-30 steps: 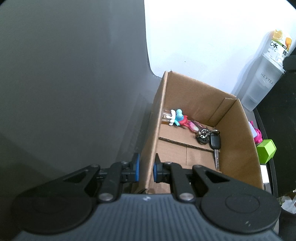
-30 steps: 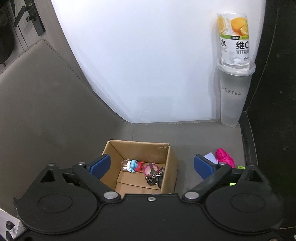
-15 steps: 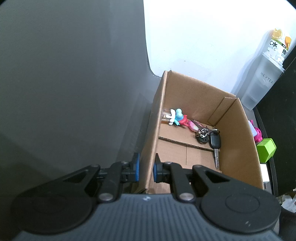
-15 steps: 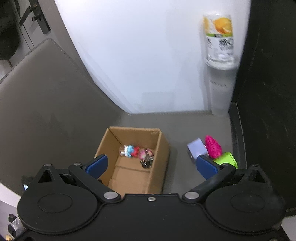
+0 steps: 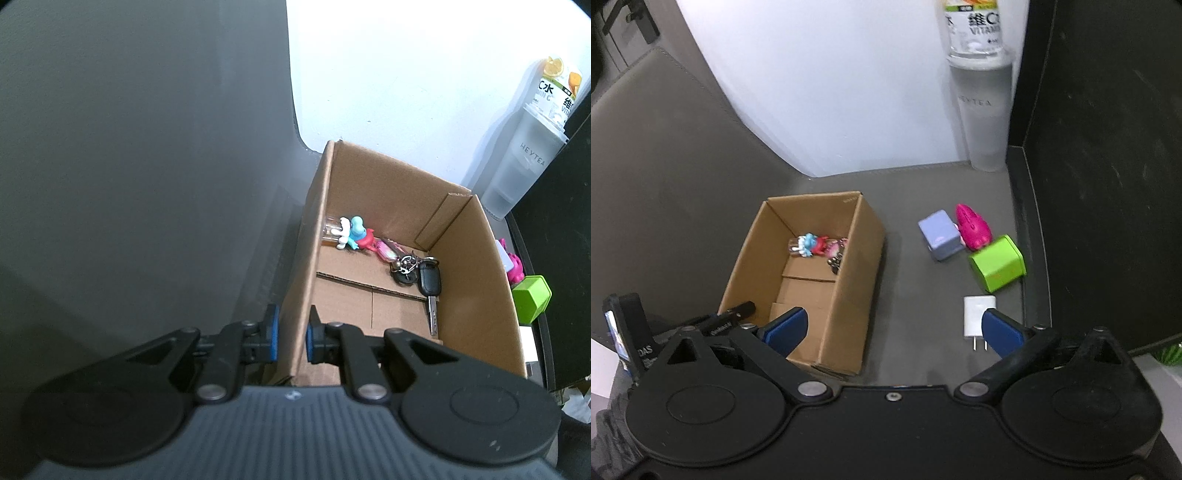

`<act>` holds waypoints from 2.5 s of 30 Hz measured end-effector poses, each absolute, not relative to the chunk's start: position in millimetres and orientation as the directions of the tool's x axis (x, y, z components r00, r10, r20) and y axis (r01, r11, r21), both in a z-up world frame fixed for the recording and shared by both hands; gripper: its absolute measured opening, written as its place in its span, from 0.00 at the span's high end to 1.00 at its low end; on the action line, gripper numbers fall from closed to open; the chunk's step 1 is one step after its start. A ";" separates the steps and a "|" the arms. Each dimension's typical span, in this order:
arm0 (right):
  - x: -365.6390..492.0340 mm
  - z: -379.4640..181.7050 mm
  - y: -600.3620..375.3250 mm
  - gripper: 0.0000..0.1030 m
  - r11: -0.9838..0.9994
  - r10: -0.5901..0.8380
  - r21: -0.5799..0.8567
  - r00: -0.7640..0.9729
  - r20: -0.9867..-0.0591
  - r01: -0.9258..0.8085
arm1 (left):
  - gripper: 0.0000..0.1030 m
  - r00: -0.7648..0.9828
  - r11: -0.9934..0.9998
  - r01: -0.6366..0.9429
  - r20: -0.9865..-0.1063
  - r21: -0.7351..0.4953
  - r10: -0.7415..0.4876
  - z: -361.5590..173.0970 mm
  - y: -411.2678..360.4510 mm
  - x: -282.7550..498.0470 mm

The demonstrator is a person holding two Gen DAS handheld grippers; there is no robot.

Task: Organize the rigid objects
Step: 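Move the right tool over to the white charger plug, then close the right gripper on the white charger plug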

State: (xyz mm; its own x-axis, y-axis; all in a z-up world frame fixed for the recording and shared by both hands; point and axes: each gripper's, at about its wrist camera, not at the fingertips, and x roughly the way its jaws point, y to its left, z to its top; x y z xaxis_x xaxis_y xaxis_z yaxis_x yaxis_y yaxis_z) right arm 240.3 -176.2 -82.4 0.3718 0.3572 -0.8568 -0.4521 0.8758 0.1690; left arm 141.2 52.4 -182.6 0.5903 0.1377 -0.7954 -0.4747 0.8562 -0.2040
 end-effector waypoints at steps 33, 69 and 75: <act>282.5 -189.1 -189.7 0.42 0.939 0.203 0.100 0.293 -0.934 -0.329 | 0.88 0.590 0.856 -0.477 -0.795 -0.202 0.142 -182.2 51.6 140.5; 322.0 -210.1 -168.2 0.42 0.946 0.066 -0.025 0.267 -0.961 -0.324 | 0.88 0.591 0.855 -0.478 -0.794 -0.203 0.142 -182.5 50.7 140.1; 329.2 -229.2 -167.5 0.47 0.944 0.013 -0.068 0.240 -0.971 -0.324 | 0.88 0.591 0.855 -0.478 -0.794 -0.202 0.142 -182.5 50.8 140.1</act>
